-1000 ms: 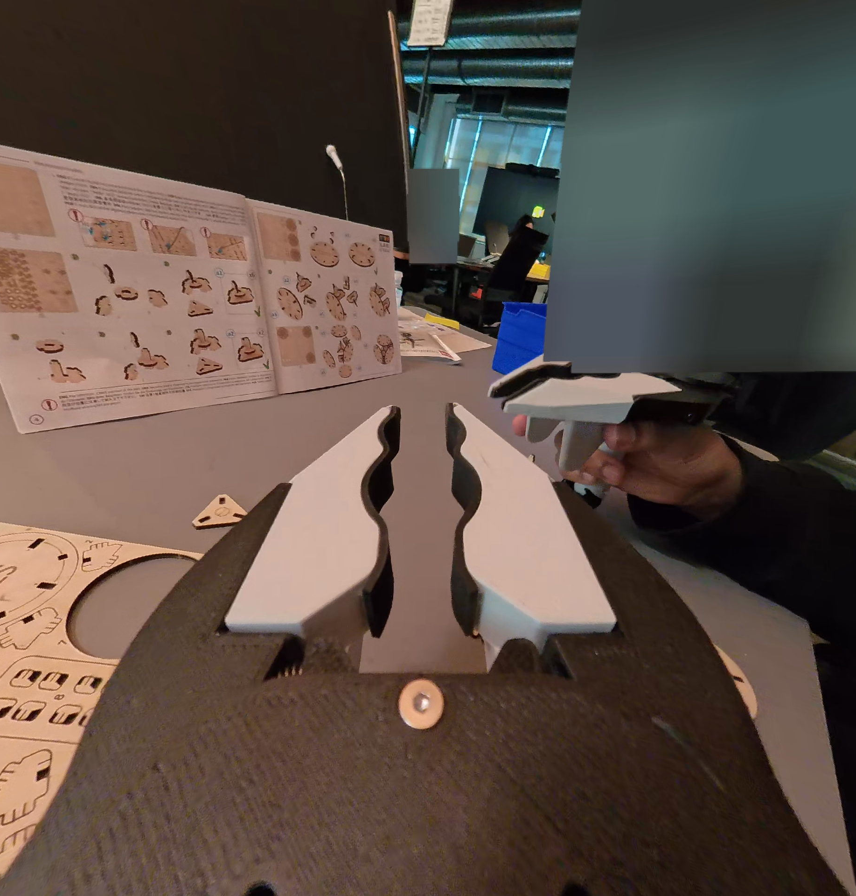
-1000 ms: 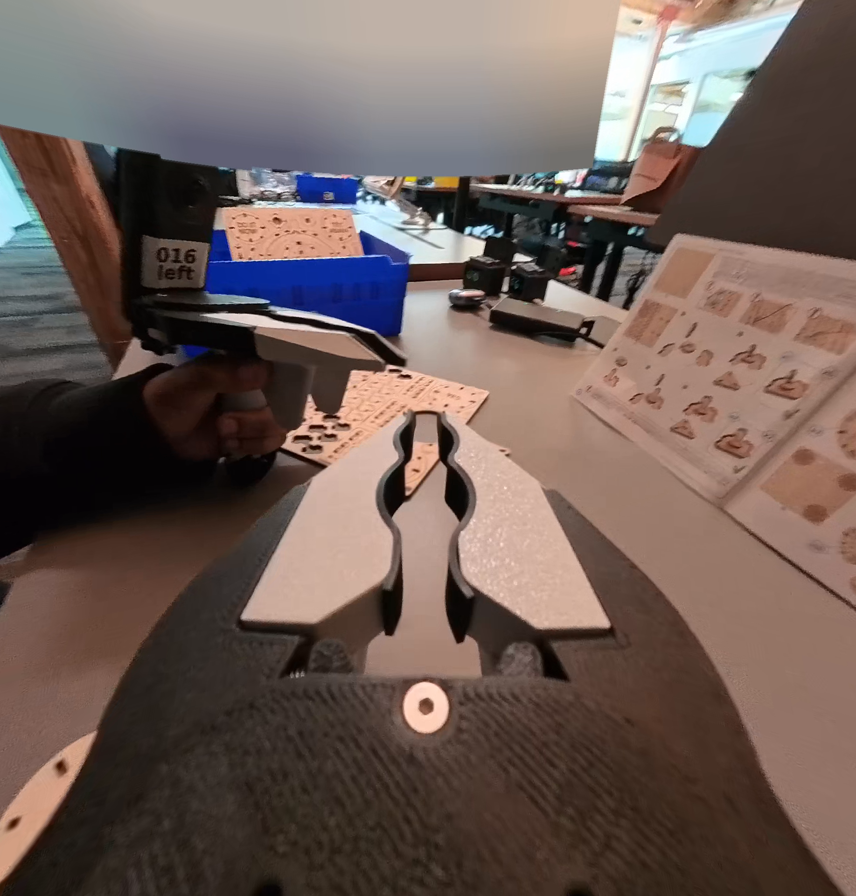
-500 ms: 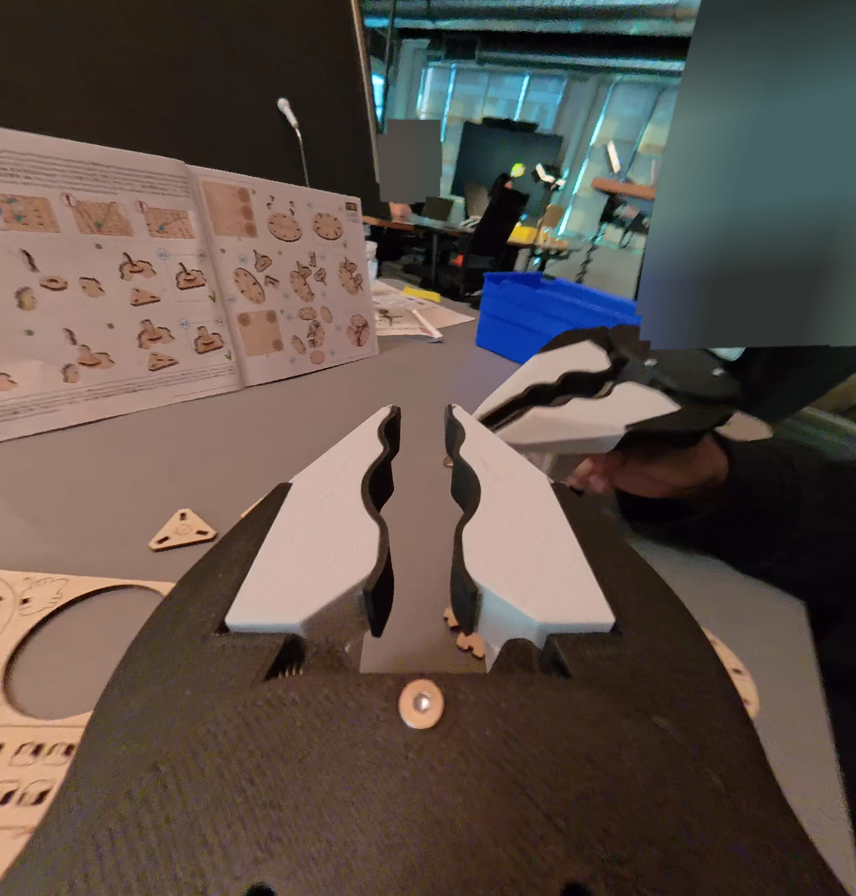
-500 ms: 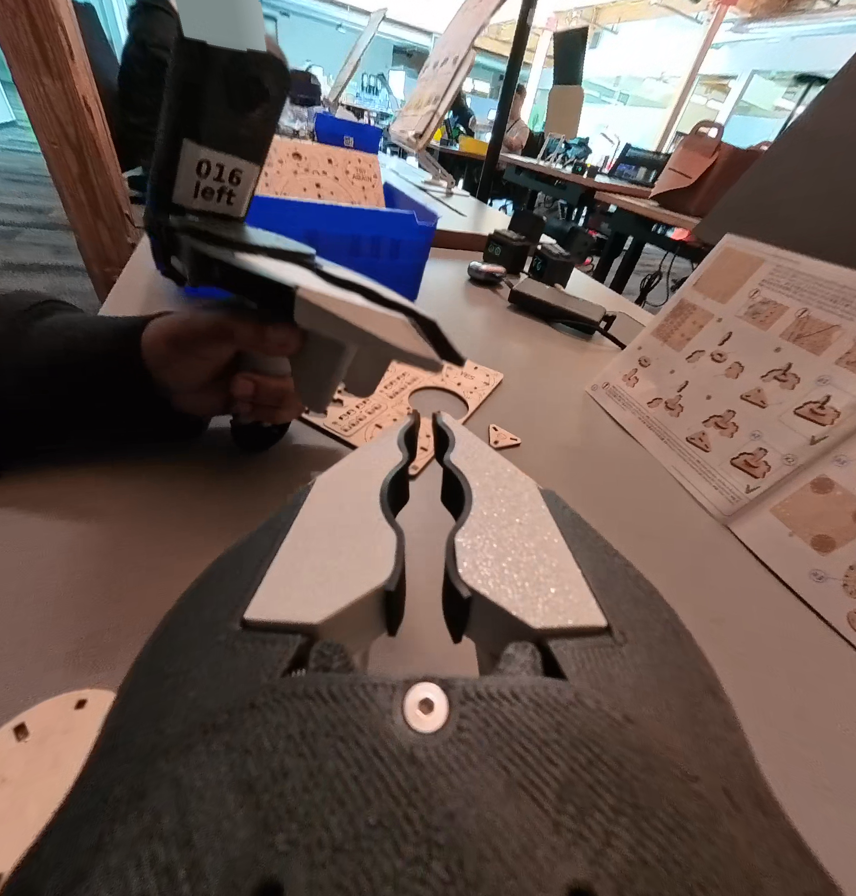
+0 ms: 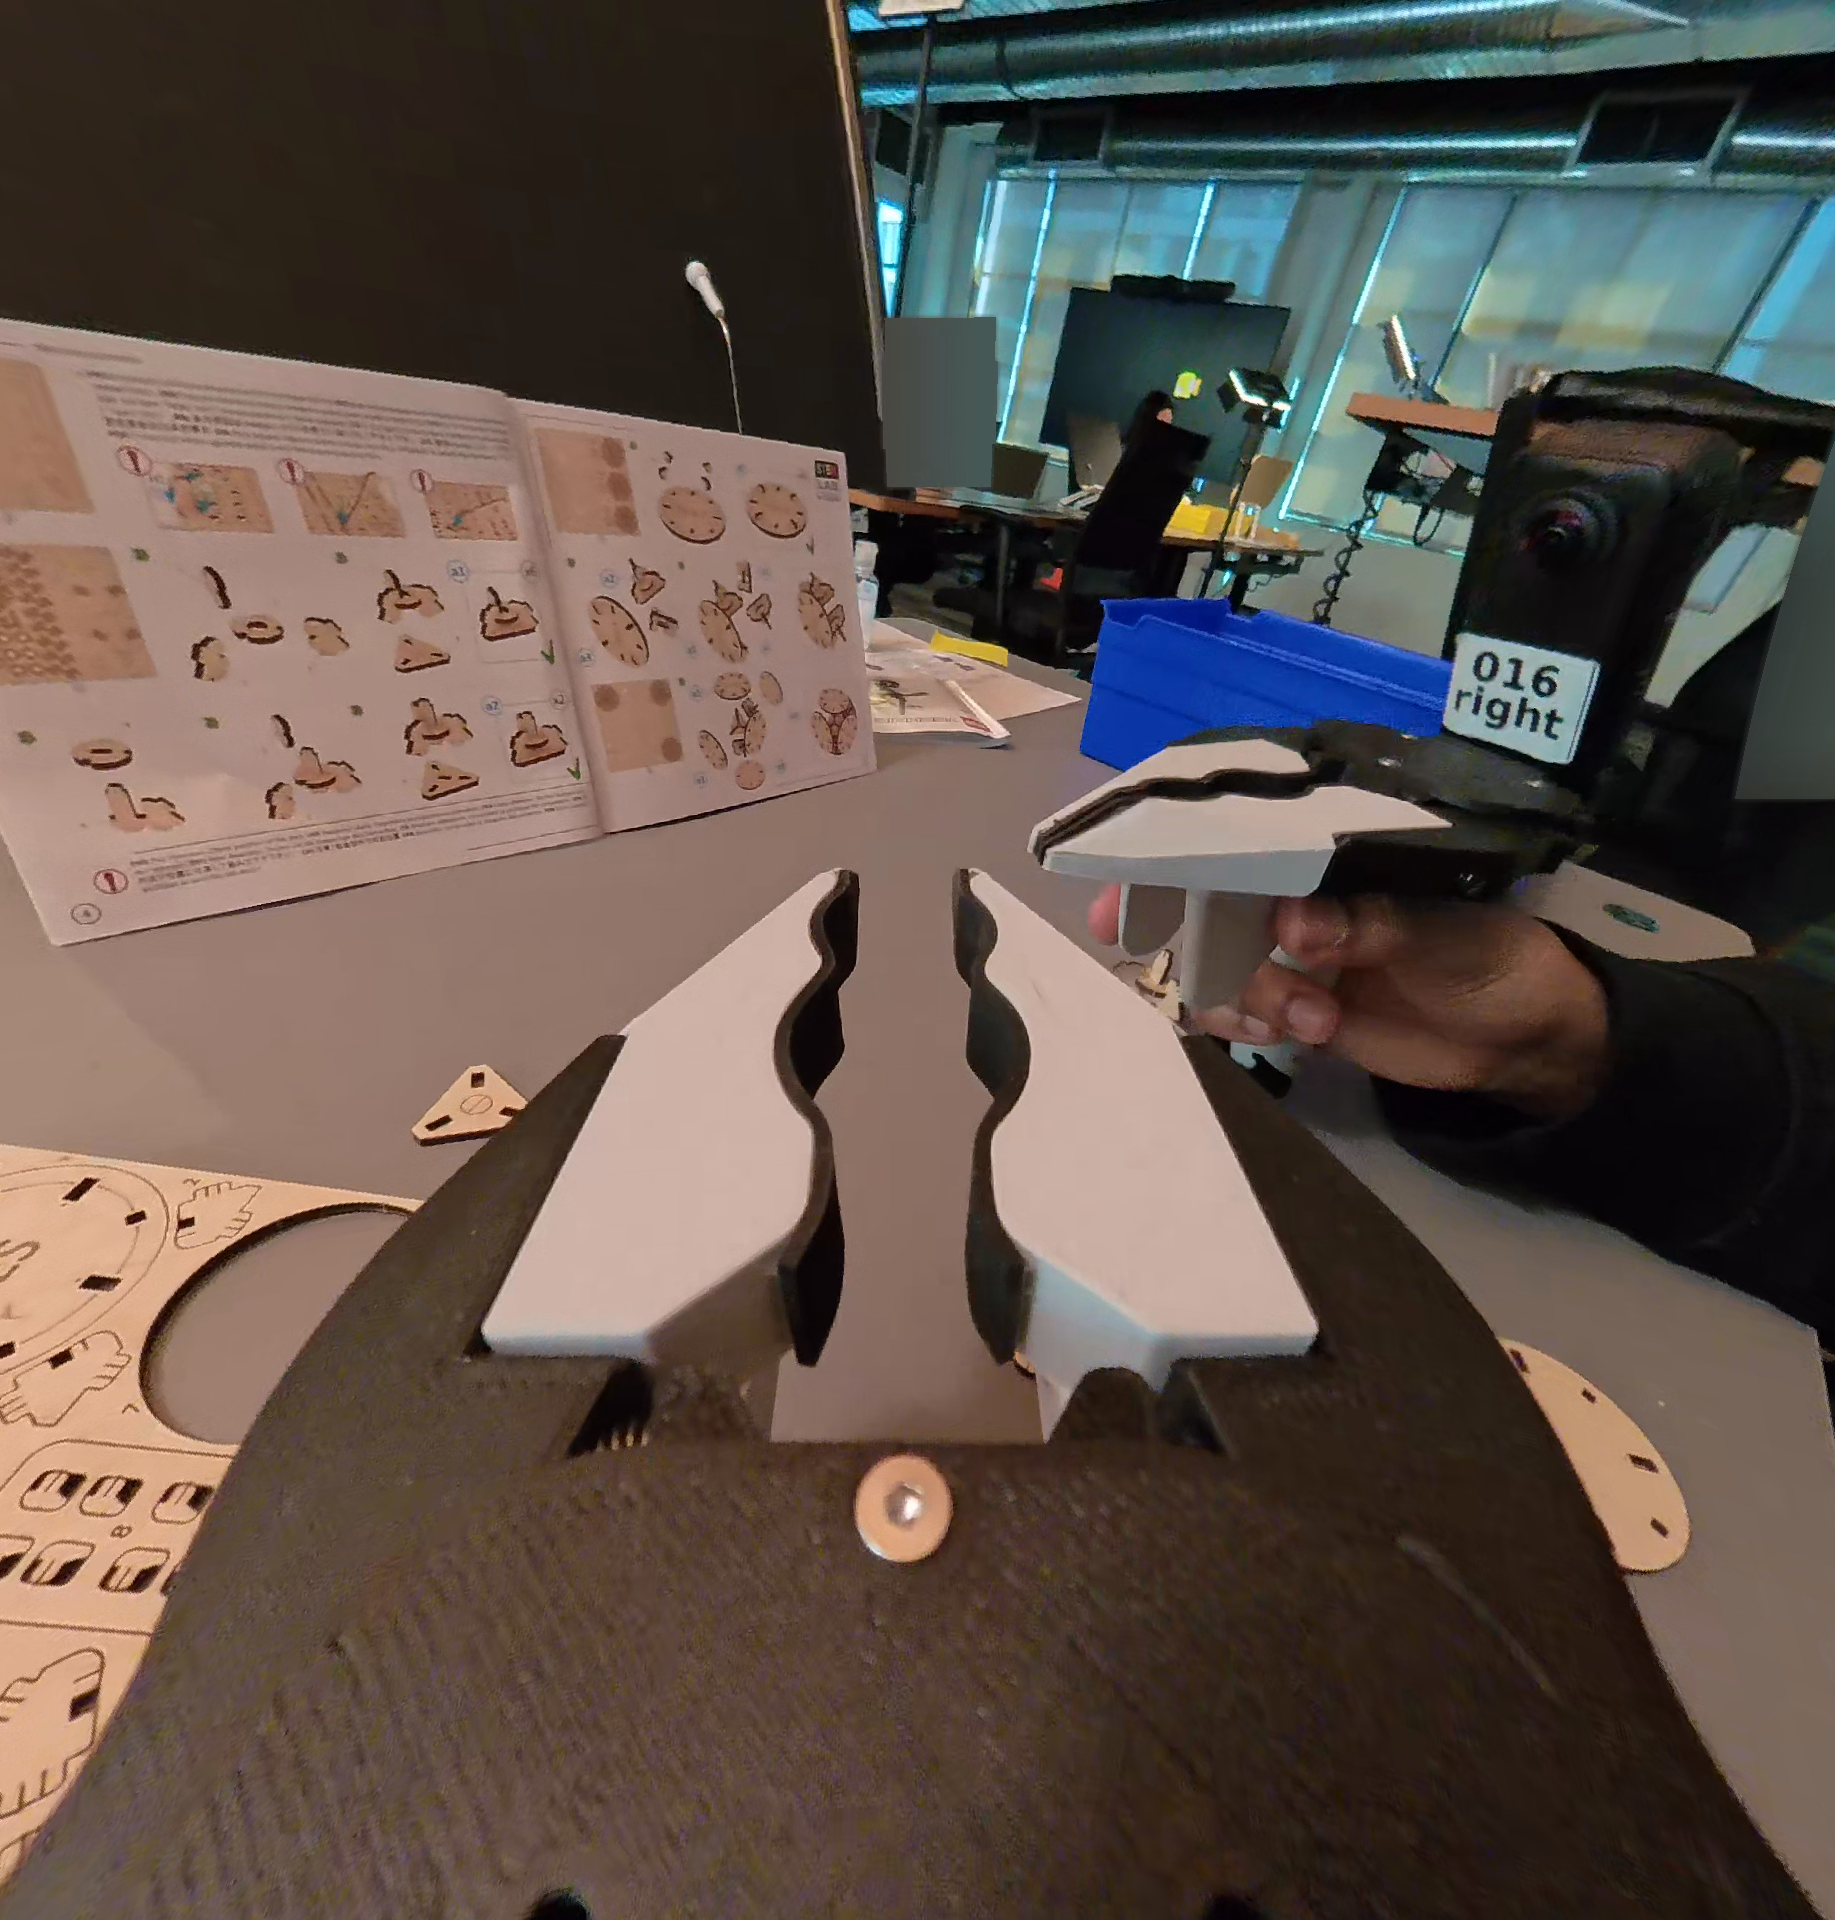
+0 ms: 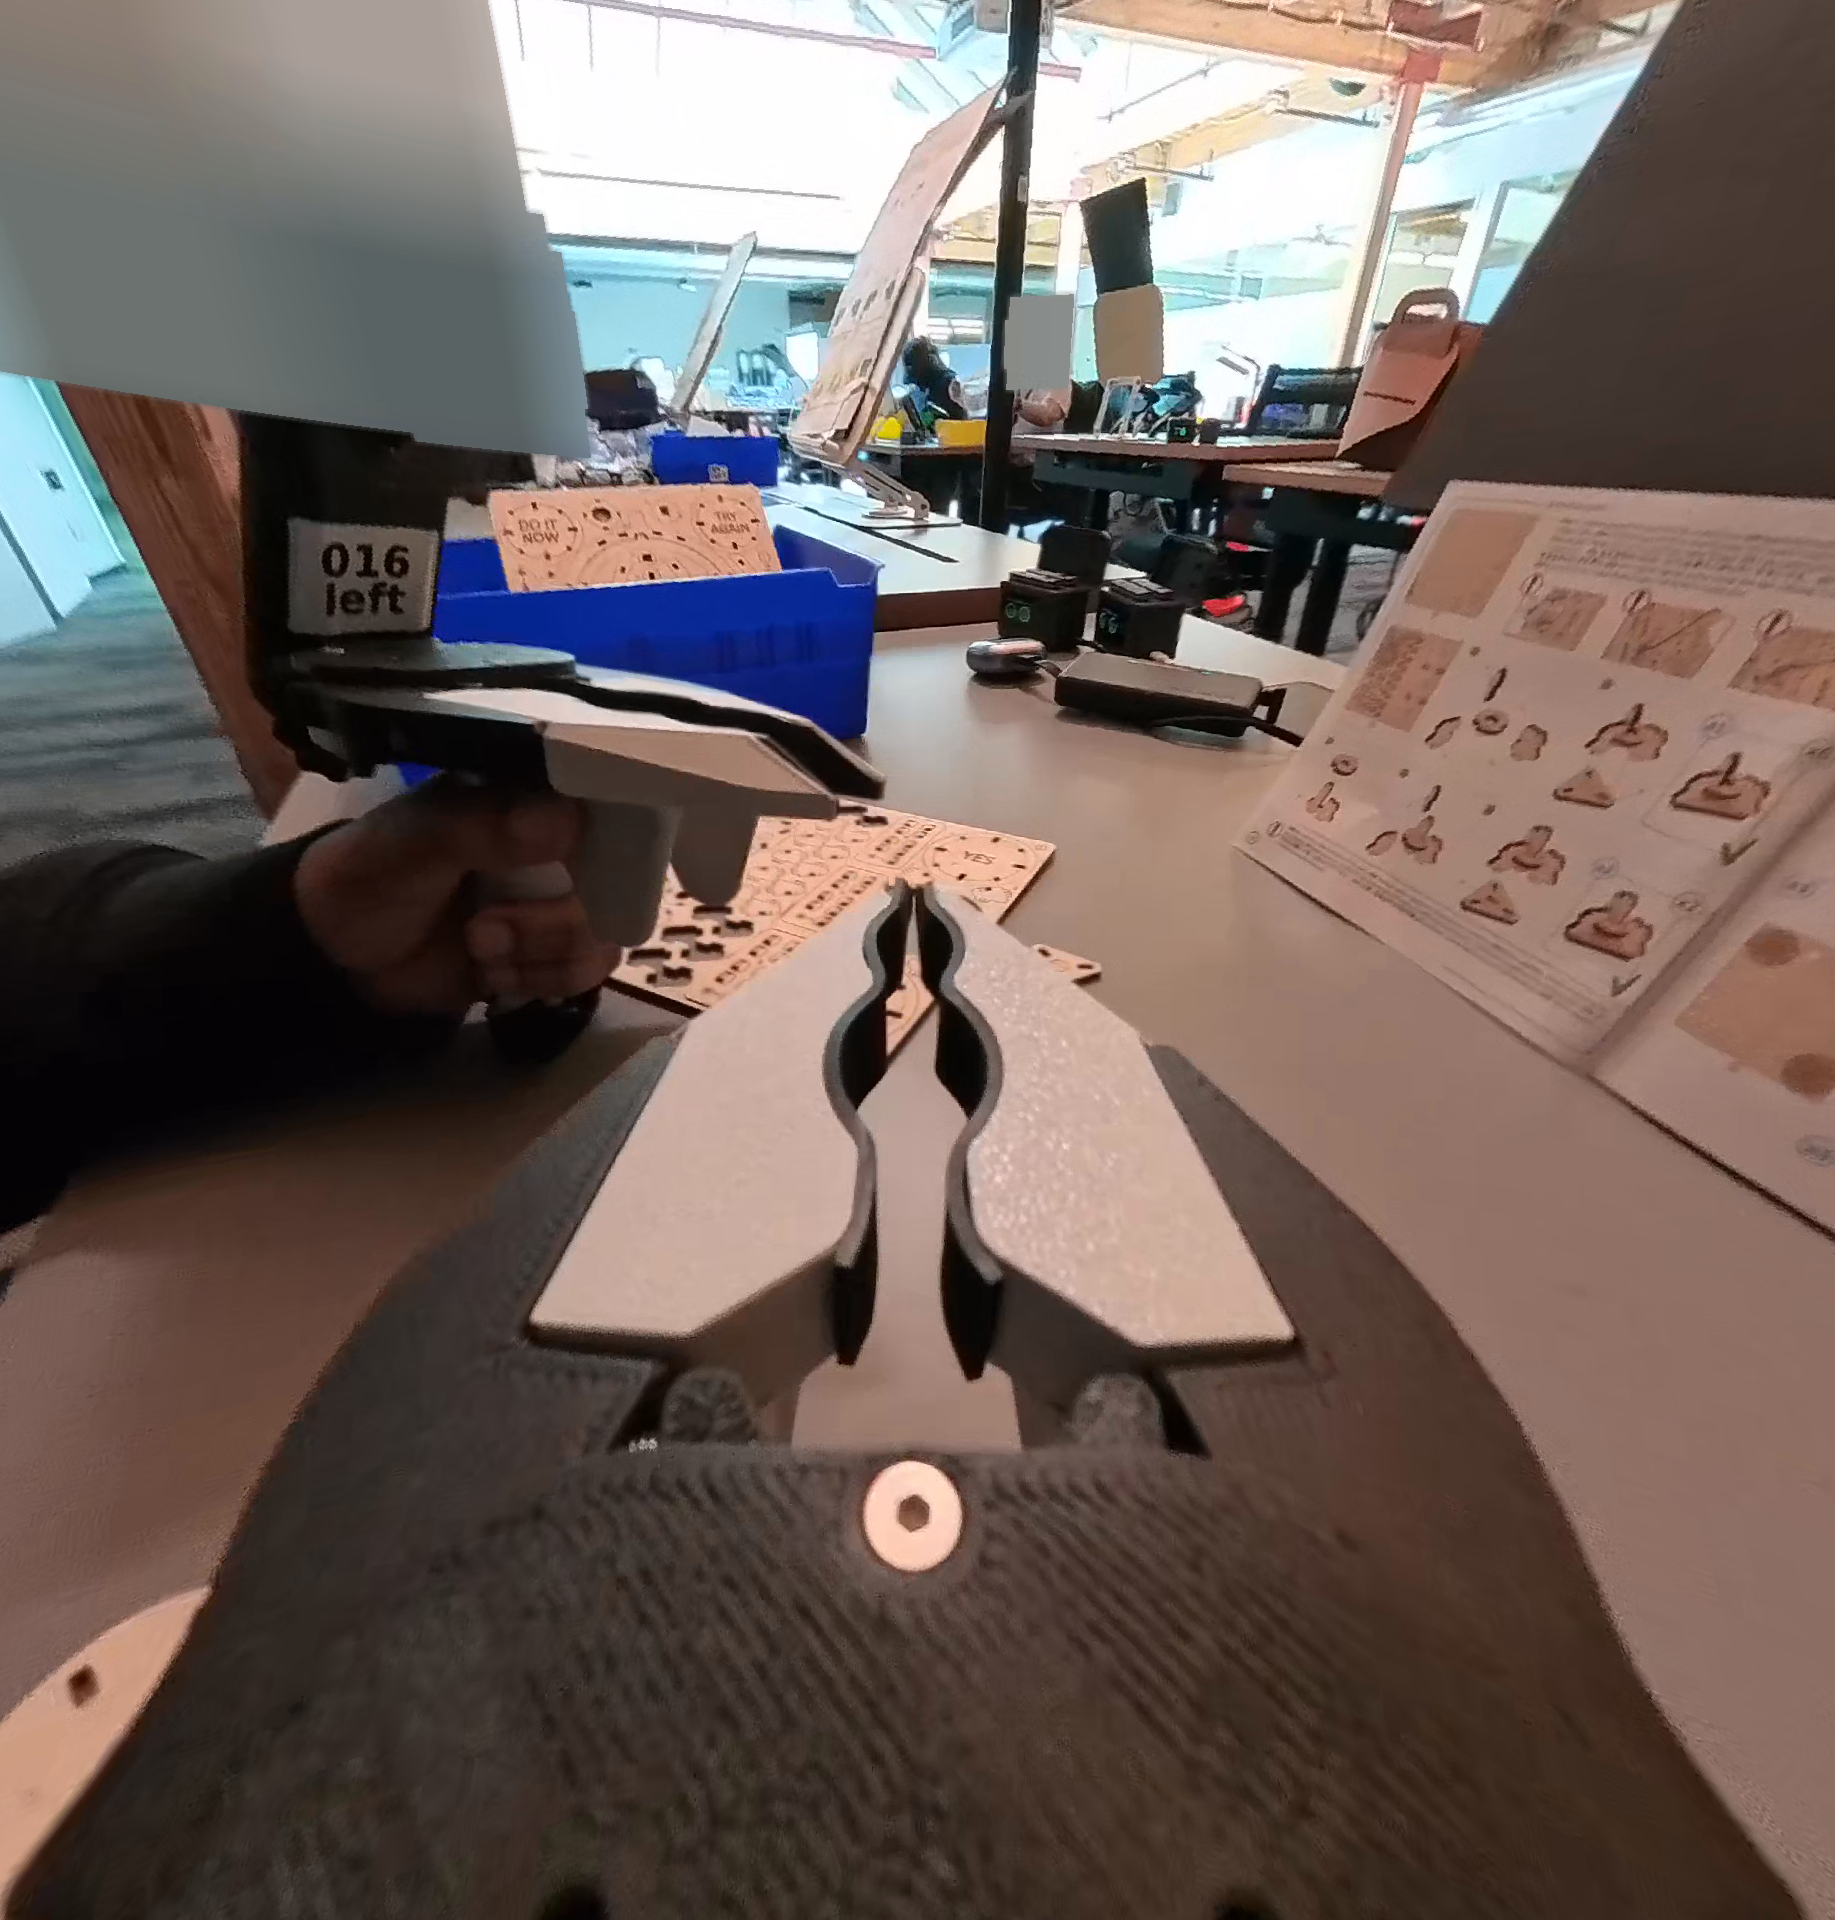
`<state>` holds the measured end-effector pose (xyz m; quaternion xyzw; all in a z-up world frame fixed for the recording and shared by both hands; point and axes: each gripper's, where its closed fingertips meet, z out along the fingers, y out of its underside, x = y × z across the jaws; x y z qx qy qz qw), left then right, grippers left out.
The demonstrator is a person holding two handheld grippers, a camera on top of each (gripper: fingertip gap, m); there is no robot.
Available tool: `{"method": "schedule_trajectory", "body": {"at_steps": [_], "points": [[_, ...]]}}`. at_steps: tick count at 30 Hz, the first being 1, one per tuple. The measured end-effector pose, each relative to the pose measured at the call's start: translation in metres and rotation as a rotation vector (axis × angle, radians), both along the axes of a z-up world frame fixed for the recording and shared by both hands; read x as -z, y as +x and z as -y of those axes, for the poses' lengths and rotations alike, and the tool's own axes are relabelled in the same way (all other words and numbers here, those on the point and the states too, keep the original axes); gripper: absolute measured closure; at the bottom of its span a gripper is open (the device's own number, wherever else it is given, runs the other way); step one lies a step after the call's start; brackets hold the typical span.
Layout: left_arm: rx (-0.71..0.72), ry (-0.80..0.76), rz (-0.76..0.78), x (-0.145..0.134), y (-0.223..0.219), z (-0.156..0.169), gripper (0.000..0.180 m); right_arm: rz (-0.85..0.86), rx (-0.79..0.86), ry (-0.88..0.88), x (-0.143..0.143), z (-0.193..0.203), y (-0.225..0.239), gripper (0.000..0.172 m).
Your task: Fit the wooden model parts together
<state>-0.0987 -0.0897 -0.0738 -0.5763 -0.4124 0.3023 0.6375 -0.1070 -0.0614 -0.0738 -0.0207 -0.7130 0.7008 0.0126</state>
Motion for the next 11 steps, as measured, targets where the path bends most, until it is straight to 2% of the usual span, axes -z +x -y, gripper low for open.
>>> {"method": "schedule_trajectory", "body": {"at_steps": [4, 11], "points": [[0.001, -0.02, -0.003, 0.0005, 0.0003, -0.0023, 0.163, 0.052, -0.022, -0.022, -0.004, -0.001, 0.0013, 0.172], [0.02, 0.023, 0.027, 0.0024, -0.0015, -0.0019, 0.16, -0.008, -0.023, -0.004, -0.0053, 0.0002, 0.0071, 0.172]]}}
